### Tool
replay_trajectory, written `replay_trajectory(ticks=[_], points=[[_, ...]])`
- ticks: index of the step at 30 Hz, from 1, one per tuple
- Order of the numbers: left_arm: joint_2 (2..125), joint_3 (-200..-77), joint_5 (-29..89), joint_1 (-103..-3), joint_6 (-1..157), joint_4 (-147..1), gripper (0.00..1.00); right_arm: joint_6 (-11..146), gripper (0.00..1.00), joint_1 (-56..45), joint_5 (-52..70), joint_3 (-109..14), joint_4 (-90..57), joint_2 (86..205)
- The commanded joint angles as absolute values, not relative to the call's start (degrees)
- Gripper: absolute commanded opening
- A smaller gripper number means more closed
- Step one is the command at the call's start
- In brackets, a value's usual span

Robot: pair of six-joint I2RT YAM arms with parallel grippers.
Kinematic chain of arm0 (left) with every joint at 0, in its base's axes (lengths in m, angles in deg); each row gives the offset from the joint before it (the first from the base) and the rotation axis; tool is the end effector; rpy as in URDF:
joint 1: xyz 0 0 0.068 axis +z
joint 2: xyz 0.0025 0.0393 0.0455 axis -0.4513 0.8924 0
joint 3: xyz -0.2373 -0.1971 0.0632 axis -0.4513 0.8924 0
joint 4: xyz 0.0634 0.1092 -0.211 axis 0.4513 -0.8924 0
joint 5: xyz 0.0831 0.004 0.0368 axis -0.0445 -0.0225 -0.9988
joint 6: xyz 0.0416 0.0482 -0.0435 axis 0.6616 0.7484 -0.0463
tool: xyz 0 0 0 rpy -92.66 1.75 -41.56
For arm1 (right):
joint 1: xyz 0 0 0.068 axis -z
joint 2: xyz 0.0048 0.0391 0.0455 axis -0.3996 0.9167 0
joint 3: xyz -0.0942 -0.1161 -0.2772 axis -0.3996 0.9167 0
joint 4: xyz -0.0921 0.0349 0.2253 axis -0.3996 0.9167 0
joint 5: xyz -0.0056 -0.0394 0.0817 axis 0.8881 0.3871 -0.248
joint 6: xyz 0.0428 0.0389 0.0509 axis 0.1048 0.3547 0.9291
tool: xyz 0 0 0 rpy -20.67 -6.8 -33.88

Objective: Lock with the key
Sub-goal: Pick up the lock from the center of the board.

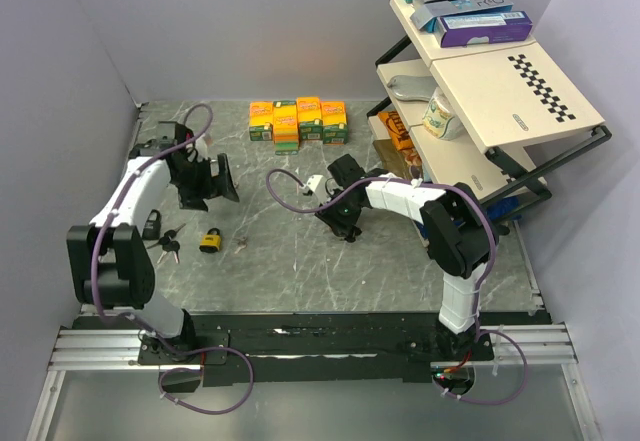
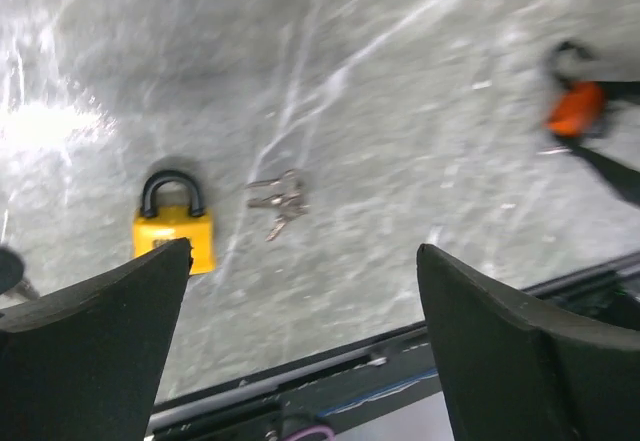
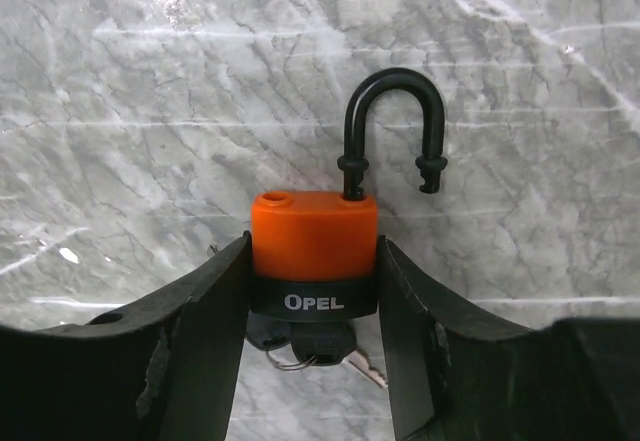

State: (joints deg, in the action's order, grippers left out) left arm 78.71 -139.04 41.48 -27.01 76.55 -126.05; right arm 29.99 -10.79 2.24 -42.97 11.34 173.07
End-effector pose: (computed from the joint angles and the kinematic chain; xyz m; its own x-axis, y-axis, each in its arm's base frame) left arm 0.3084 -0.0232 0.2819 -0.9359 -0.2047 -0.2866 -0.0819 0.9179 -0.3882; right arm 0.3150 0.2348 0.1880 -0.3247 -0.8225 -0.4669 -0.9266 0.3756 -0.0172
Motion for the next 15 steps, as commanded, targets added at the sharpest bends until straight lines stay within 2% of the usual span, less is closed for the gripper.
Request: replay_trajectory(ticks=[1,2,4,12,15], points=[[73.83,-141.17,51.45,-24.28,76.99,-123.22,0.96,27.8,0.29,-10.55,0.56,-42.68,11.29,171.38],[73.29,-141.18,52.77,-23.58,78.3,-122.6,0.96,27.62,0.14,-10.55,-0.84,-42.94,11.55,170.59],[70.66,-140.83,57.34,-22.79,79.63,-119.98,0.96,27.36,0.0,-10.55,-5.13,-43.56,12.42,167.87],[55.04,-131.79,76.75,-20.68,101.05,-108.54,0.97,27.18,0.0,-9.93,-27.82,-49.36,20.33,156.01],[49.41,-127.48,86.16,-21.72,114.67,-108.7,0.99,27.09,0.0,-10.02,-35.45,-51.64,23.23,153.28]])
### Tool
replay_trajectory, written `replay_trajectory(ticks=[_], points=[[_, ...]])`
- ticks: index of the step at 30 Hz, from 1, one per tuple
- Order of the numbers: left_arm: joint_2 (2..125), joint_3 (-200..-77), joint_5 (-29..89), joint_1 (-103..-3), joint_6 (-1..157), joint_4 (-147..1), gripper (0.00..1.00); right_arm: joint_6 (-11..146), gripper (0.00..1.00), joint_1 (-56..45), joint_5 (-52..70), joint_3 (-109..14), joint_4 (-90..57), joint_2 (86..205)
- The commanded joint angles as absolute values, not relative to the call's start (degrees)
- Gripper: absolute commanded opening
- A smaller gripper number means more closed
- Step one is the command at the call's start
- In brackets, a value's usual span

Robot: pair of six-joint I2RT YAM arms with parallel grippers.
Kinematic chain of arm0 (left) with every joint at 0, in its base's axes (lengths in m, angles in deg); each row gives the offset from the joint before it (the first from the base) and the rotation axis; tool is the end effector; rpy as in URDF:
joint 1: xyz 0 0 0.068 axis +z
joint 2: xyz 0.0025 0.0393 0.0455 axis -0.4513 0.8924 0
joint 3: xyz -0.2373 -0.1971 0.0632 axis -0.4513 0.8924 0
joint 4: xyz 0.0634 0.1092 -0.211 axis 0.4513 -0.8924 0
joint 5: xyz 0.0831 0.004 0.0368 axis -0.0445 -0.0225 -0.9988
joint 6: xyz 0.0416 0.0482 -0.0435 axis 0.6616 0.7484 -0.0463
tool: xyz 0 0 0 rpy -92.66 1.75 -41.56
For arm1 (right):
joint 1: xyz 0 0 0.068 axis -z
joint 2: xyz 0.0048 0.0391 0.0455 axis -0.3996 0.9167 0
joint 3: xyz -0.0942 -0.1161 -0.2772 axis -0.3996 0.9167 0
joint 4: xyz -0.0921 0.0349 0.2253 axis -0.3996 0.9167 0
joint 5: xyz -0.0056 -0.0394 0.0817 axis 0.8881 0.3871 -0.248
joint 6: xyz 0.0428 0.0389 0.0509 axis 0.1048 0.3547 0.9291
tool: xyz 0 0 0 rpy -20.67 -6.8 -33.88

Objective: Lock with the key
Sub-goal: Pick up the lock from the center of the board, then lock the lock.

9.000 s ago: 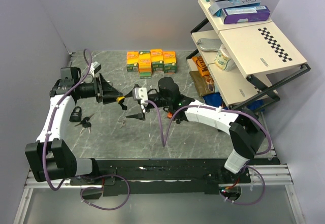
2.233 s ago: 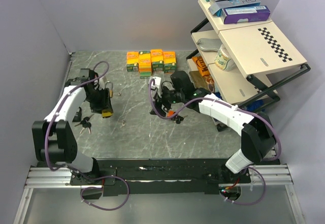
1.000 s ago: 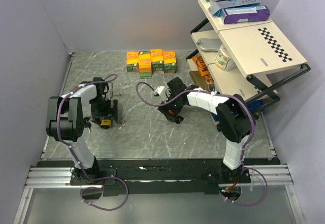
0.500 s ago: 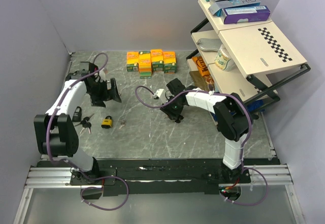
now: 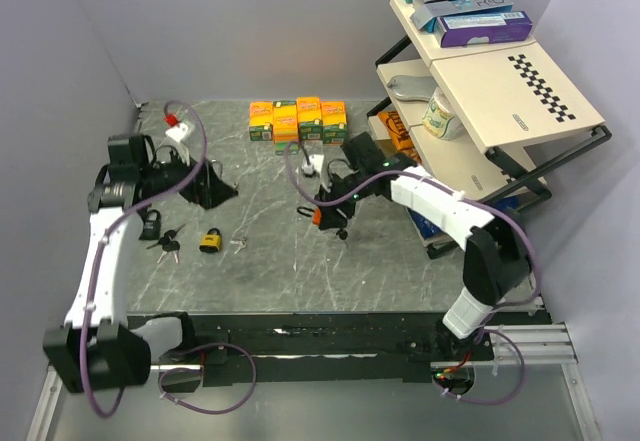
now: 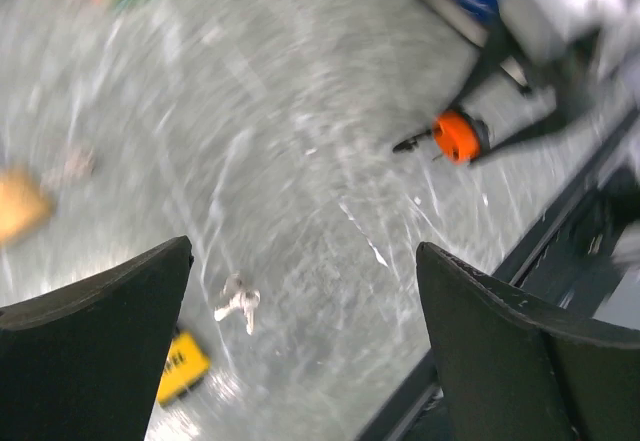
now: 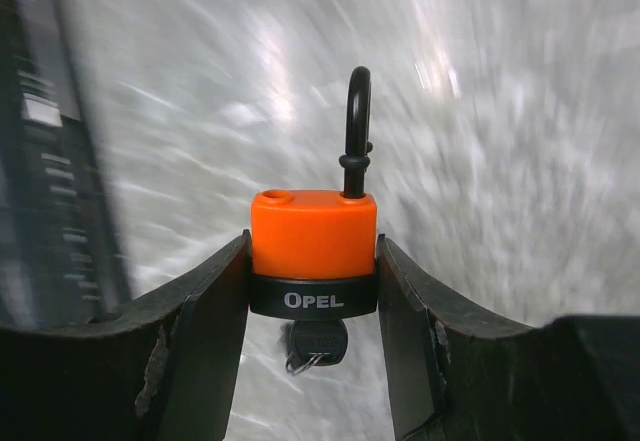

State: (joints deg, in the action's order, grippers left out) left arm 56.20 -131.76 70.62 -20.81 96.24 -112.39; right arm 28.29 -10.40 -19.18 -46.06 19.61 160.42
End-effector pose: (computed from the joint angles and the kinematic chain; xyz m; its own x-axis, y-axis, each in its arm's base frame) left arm 0.2300 -0.0255 0.3737 -0.5691 0.0198 -0.8221 0.5812 0.7169 -0.3851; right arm 0.2718 0.2291 0.2821 -0.2157 -0.6712 -0.7092 -0.9761 0.1694 0.1365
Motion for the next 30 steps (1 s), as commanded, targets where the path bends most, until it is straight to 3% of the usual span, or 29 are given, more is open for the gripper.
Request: replay_trajectory(ticks=[1,5,11,16,26,30], points=[[48.43,-127.2,86.62,-23.21,121.31,-110.19,0.99,27.18,0.0,-10.02,-37.14,-52.26,24.46,152.83],[46.13,-125.97,83.2,-35.5,133.32,-115.22,0.95,27.18,0.0,-11.07,-40.49,-54.9,25.88,150.73],[44.99,-122.81,78.8,-43.6,124.47,-103.62,0.81,24.11,0.0,-15.37,-38.65,-55.43,25.44,147.56],[45.78,-123.07,77.48,-46.69,121.74,-103.35,0.73,23.93,0.0,-17.31,-36.8,-55.51,25.35,146.77],[44.9,-120.79,76.69,-50.03,116.29,-101.68,0.42,24.55,0.0,-19.77,-34.52,-55.69,24.12,146.41],[45.16,-120.43,75.72,-50.56,115.4,-101.06,0.37,25.42,0.0,-20.13,-34.26,-55.43,23.33,146.15]])
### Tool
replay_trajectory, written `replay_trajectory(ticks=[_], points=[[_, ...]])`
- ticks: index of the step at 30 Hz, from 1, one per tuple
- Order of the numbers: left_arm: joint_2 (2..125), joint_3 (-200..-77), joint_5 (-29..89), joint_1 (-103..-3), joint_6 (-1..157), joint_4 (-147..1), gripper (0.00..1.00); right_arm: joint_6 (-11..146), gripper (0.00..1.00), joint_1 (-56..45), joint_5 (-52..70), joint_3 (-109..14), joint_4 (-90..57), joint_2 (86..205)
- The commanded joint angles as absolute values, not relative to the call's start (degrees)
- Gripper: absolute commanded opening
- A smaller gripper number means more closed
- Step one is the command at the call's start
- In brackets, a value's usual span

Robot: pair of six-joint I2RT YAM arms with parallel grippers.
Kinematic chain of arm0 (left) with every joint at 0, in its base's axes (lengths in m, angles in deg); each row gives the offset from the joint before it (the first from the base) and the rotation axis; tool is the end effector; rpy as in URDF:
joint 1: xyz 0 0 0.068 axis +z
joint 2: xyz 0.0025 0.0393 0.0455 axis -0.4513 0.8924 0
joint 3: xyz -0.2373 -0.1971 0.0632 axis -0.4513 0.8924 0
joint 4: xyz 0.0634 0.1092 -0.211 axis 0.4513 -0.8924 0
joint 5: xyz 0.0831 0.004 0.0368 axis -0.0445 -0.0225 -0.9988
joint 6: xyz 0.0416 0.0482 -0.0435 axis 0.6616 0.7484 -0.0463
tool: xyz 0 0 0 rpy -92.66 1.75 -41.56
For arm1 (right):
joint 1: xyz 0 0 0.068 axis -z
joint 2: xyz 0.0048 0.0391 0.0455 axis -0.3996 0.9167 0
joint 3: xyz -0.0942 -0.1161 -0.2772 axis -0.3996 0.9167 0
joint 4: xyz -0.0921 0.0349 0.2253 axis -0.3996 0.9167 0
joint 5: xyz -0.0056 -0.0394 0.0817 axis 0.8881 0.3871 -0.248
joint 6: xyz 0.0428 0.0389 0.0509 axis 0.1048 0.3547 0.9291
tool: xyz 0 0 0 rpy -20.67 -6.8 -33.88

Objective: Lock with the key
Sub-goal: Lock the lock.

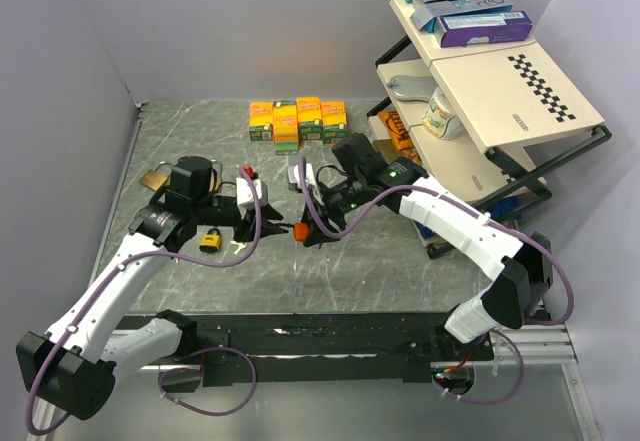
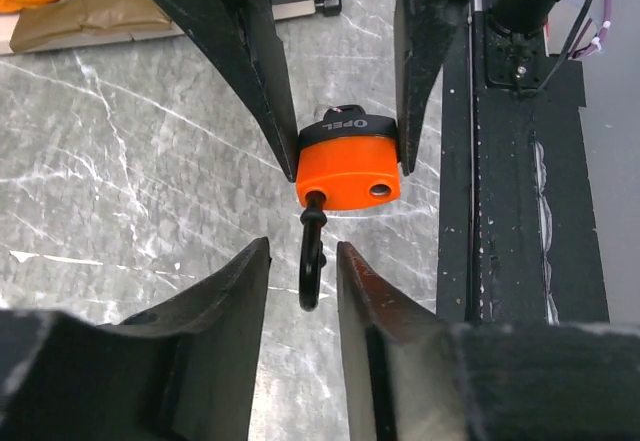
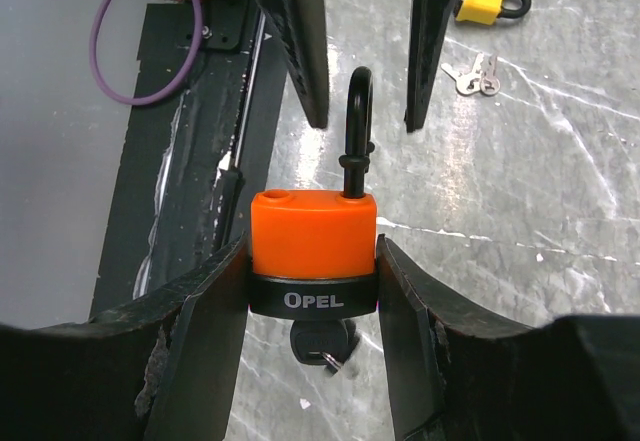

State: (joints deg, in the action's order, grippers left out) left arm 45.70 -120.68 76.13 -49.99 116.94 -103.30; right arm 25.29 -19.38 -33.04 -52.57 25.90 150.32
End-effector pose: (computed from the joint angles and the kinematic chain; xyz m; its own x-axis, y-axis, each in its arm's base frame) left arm 0.1467 -0.1208 0.3624 -0.0187 0.3013 -0.9534 0.9904 0.1365 0.0237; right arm 0.1921 0.2469 0.3729 0.0297 -0.4871 -0.8728 -0.9794 -0.1888 0.0721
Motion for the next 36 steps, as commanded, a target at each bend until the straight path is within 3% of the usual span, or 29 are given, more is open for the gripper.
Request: replay_trajectory(ticks=[1,3,7,9,11,14,15,16,30,36], points=[[45.16,-120.61,75.46,-50.65,115.58,-101.5,0.35,25.51,0.0,-20.3,-34.17,-55.43,23.15,146.06],[45.51,-120.52,74.67,-50.65,116.02,-102.29,0.32,25.77,0.0,-20.3,-34.25,-55.43,22.89,145.97],[45.34,-119.47,73.26,-50.65,115.41,-102.39,0.08,26.39,0.0,-20.74,-33.99,-54.72,21.57,145.62],[44.73,-118.85,72.47,-50.65,113.4,-101.42,0.01,26.3,0.0,-20.74,-33.55,-54.9,21.39,145.62],[44.38,-119.46,71.94,-50.65,111.9,-100.02,0.01,26.56,0.0,-20.66,-33.55,-54.72,21.13,145.36],[43.15,-120.26,72.82,-50.56,108.65,-97.29,0.01,27.79,0.62,-20.31,-34.87,-54.72,21.74,145.18],[42.71,-120.26,73.43,-50.56,106.46,-96.24,0.01,28.84,0.91,-19.43,-34.7,-54.29,20.27,144.83],[42.35,-120.17,73.61,-50.56,105.22,-95.19,0.01,30.94,0.99,-18.9,-34.69,-52.8,19.03,143.61],[46.66,-129.22,81.7,-50.56,90.56,-91.23,0.01,29.74,0.99,-11.69,-41.28,-48.13,16.55,138.06],[47.1,-129.57,82.49,-50.56,84.39,-86.74,0.01,29.47,0.91,-11.69,-43.3,-49.1,16.39,139.64]])
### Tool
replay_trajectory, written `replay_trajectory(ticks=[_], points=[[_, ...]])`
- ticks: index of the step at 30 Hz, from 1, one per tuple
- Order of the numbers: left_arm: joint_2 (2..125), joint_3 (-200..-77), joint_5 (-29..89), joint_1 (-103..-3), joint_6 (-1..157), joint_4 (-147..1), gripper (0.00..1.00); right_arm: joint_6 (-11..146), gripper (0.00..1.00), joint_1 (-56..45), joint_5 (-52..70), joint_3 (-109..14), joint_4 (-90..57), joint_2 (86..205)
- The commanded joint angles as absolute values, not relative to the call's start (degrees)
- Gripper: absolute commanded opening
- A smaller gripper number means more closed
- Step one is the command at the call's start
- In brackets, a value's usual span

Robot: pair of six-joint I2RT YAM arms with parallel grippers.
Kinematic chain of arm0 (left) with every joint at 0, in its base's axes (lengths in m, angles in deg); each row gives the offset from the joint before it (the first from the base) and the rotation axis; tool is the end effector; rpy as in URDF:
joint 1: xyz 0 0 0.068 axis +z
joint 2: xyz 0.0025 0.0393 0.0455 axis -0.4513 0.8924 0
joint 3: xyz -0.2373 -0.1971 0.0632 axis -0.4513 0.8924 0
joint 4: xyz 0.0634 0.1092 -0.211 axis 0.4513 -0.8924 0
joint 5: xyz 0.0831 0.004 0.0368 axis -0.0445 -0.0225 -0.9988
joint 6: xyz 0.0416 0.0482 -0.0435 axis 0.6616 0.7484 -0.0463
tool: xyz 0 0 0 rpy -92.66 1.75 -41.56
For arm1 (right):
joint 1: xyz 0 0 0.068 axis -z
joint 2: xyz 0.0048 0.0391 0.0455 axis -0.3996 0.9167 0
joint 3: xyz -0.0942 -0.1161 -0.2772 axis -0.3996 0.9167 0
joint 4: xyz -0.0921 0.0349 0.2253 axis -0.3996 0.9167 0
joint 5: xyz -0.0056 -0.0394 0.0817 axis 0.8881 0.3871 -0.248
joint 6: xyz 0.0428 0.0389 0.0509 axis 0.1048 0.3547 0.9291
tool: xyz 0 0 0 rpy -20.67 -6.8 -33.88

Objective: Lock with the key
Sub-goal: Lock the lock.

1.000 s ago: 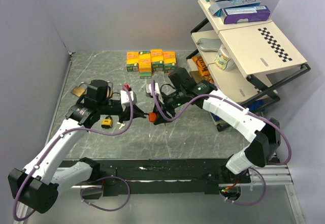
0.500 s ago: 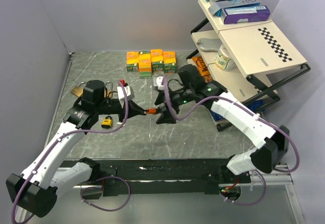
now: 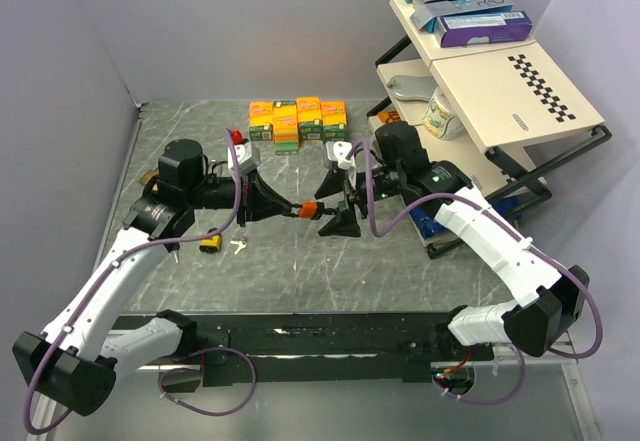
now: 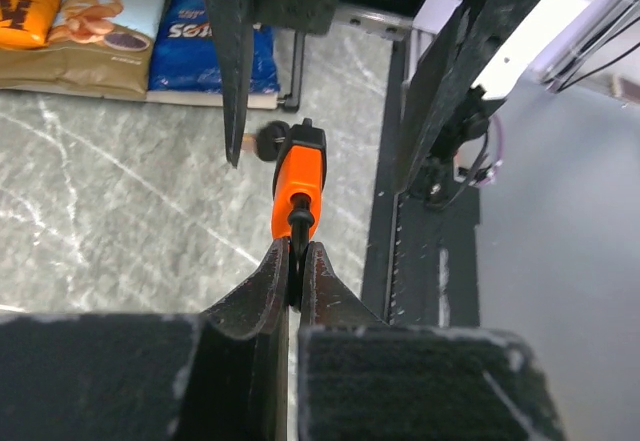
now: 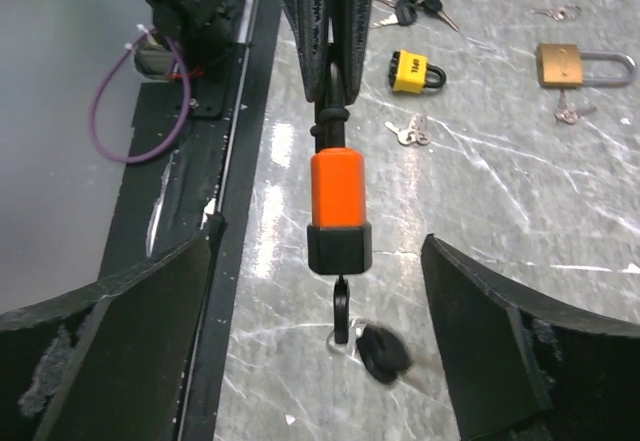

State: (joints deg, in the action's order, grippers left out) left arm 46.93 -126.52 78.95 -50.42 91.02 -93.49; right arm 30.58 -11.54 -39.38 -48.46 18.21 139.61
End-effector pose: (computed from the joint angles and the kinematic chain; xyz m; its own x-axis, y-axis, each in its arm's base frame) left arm 0.1542 -0.1275 0.4108 -0.2355 0.1205 -0.9644 0.9621 0.1695 -0.2138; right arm 0.1818 0.1941 0.4151 0.0528 -0.3079 -0.9500 -0.9942 -0.1054 -0.0211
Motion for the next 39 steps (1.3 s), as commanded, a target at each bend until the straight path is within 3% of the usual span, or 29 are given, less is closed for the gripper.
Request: replay_trajectory(ticks=[1,6,11,17,19,21,23,24,28,29,33,39], points=[[47.18,-129.66,82.49,-50.56,83.77,-86.3,0.01,29.73,0.89,-11.69,-43.39,-49.01,16.04,139.73],[47.98,-129.66,82.4,-50.65,80.43,-83.05,0.01,30.26,0.75,-11.69,-45.23,-49.89,15.16,140.96],[48.59,-129.75,82.05,-50.65,79.46,-81.99,0.01,30.35,0.51,-11.78,-46.12,-50.24,14.97,141.58],[49.03,-129.66,82.14,-50.56,78.23,-80.85,0.01,30.96,0.3,-11.69,-47.17,-50.15,14.54,142.02],[49.03,-129.66,82.31,-50.65,77.7,-80.41,0.01,31.31,0.27,-11.78,-47.17,-50.5,14.45,142.54],[49.21,-129.84,82.58,-50.65,77.7,-80.85,0.01,31.84,0.18,-11.69,-47.26,-51.03,14.19,142.63],[49.56,-130.27,83.1,-50.65,78.13,-82.68,0.01,32.54,0.0,-11.6,-47.09,-51.21,13.75,142.9],[49.82,-130.8,83.8,-50.65,80.05,-84.44,0.01,32.89,0.0,-11.6,-47.0,-51.21,13.4,142.9],[52.98,-137.37,83.46,-50.56,92.86,-101.64,0.37,34.47,0.0,-11.69,-46.21,-50.86,11.82,142.28],[53.42,-138.35,83.46,-50.56,99.52,-105.07,0.39,34.65,0.0,-11.69,-46.03,-50.68,11.64,142.11],[53.69,-139.77,80.91,-50.56,105.38,-114.67,0.39,36.58,0.0,-11.78,-45.5,-48.84,9.35,141.23],[52.2,-137.75,79.24,-50.56,105.65,-114.6,0.39,37.12,0.0,-11.78,-45.33,-49.18,9.0,141.58]])
